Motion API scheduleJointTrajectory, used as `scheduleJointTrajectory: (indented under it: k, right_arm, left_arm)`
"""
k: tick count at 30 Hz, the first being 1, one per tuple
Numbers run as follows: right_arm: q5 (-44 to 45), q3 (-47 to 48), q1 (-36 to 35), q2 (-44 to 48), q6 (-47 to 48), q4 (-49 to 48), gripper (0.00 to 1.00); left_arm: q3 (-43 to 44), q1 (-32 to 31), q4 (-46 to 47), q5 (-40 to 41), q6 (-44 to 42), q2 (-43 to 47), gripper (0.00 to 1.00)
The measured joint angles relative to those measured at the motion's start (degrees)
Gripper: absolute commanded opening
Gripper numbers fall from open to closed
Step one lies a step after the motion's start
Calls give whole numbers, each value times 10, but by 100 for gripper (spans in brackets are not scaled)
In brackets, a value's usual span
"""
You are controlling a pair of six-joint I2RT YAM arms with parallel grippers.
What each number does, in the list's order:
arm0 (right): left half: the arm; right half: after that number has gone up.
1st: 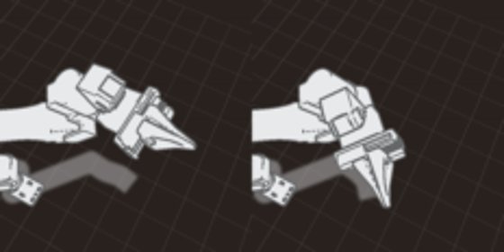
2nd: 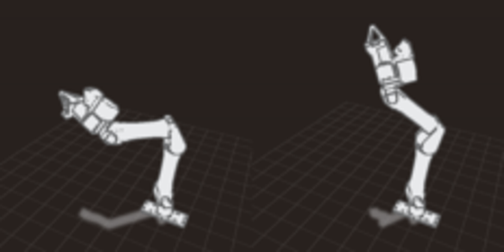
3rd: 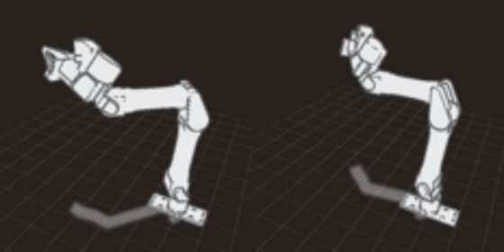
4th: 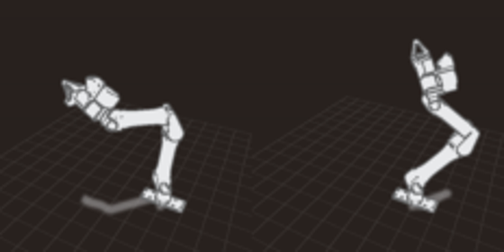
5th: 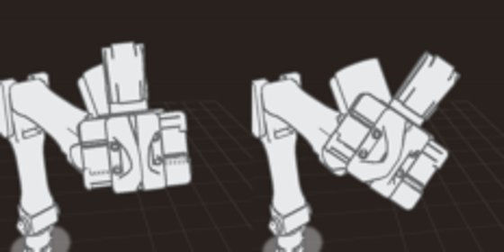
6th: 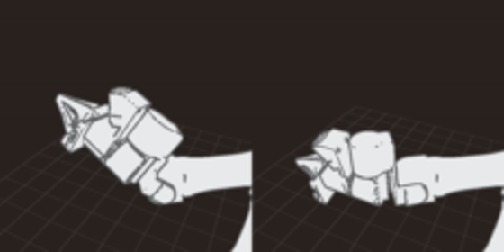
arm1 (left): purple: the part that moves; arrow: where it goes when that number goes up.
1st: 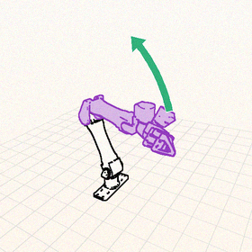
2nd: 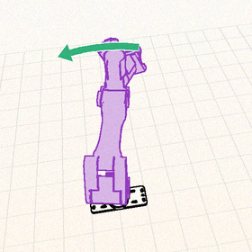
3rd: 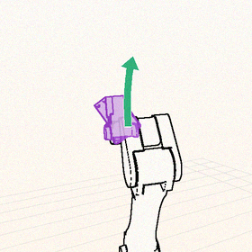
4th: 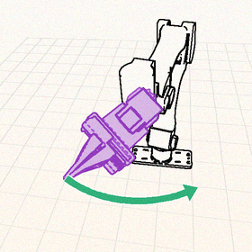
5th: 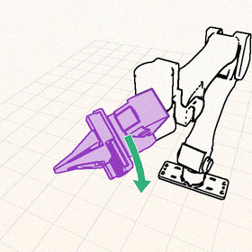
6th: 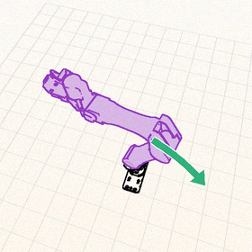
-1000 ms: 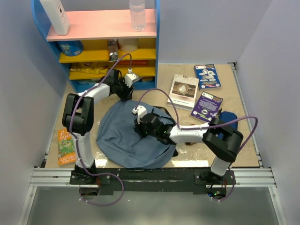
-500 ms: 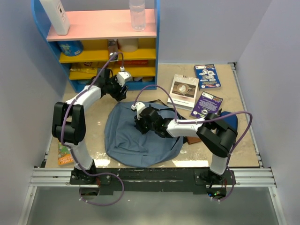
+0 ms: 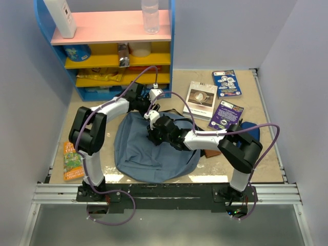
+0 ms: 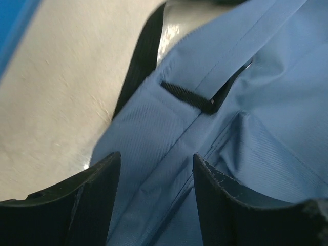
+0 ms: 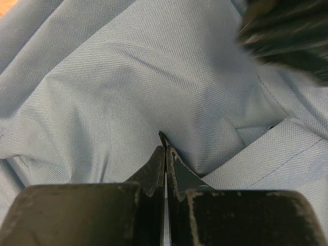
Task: Pack the student bag
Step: Unzip the student bag at the center of the board.
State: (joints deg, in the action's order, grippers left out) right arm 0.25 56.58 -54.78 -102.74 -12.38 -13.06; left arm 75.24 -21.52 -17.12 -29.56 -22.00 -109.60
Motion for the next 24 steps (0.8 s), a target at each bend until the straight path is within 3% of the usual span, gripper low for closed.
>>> scheduleJointTrajectory:
  k: [12,24]
  right_arm:
    - [-5,-3,1,1,0,-12,0]
    - [-12,-9,-8,2,-4,-13,0]
  left_arm:
    - [-4,-5,-27,27,-1,-23,57]
    - [-21,-54,9,136,-7,-30,42]
